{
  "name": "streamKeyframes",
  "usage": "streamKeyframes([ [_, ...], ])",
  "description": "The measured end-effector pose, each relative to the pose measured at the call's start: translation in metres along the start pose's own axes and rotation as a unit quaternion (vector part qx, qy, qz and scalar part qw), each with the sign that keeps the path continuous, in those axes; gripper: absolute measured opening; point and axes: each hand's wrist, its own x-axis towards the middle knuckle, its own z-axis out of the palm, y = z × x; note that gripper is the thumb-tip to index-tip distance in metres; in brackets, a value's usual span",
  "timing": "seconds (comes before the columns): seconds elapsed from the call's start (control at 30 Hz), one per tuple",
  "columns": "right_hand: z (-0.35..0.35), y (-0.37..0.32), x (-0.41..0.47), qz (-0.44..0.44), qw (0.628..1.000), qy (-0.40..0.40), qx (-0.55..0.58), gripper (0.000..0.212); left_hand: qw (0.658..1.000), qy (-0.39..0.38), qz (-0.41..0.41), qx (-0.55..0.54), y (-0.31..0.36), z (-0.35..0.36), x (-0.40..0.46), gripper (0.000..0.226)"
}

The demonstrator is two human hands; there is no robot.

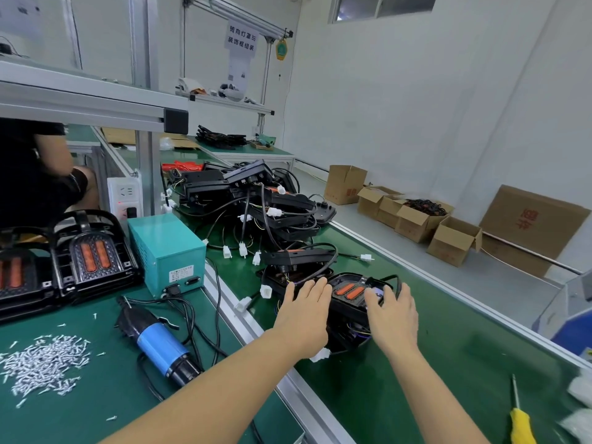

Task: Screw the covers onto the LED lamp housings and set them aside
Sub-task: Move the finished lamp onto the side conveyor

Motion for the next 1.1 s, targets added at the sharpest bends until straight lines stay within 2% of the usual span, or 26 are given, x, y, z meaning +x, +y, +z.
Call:
streamKeyframes([
  [0.1,-0.002,0.002,0.003,0.045,0.998,-0.026,-0.022,0.062,0.999,0.015,0.040,0.003,0.000,0.004,-0.005,0.074],
  [0.17,-0.005,0.005,0.005,0.048,0.998,-0.011,-0.044,0.060,0.998,0.022,0.052,0.009,0.000,0.005,-0.006,0.071],
  [0.23,-0.006,0.007,0.005,-0.008,0.998,0.016,-0.064,0.060,0.998,0.027,0.052,0.009,0.001,0.004,-0.005,0.068],
  [0.27,-0.006,0.008,0.004,-0.054,0.997,0.005,-0.058,0.061,0.998,0.025,0.050,0.009,0.002,0.003,-0.004,0.067],
  [0.33,-0.003,0.006,0.000,-0.136,0.988,-0.066,-0.038,0.064,0.999,0.019,0.043,0.020,0.002,0.002,-0.002,0.067],
  [0.4,0.003,0.004,-0.004,-0.155,0.982,-0.105,-0.038,0.059,0.999,0.015,0.033,0.037,0.000,0.002,-0.002,0.067],
  [0.6,0.010,-0.011,0.002,-0.186,0.976,-0.084,-0.079,0.044,0.999,-0.001,0.013,0.030,-0.008,0.005,-0.004,0.069],
  [0.73,0.010,-0.016,0.011,-0.194,0.964,-0.108,-0.148,0.043,1.000,-0.022,0.009,0.015,-0.011,0.000,-0.003,0.067],
  [0.93,0.004,-0.022,0.004,-0.167,0.954,-0.078,-0.237,0.048,0.999,-0.044,0.006,-0.009,-0.010,-0.006,-0.007,0.066],
  [1.1,-0.001,-0.028,-0.002,-0.221,0.938,-0.038,-0.265,0.039,0.998,-0.048,-0.010,-0.027,-0.015,-0.013,-0.015,0.064],
])
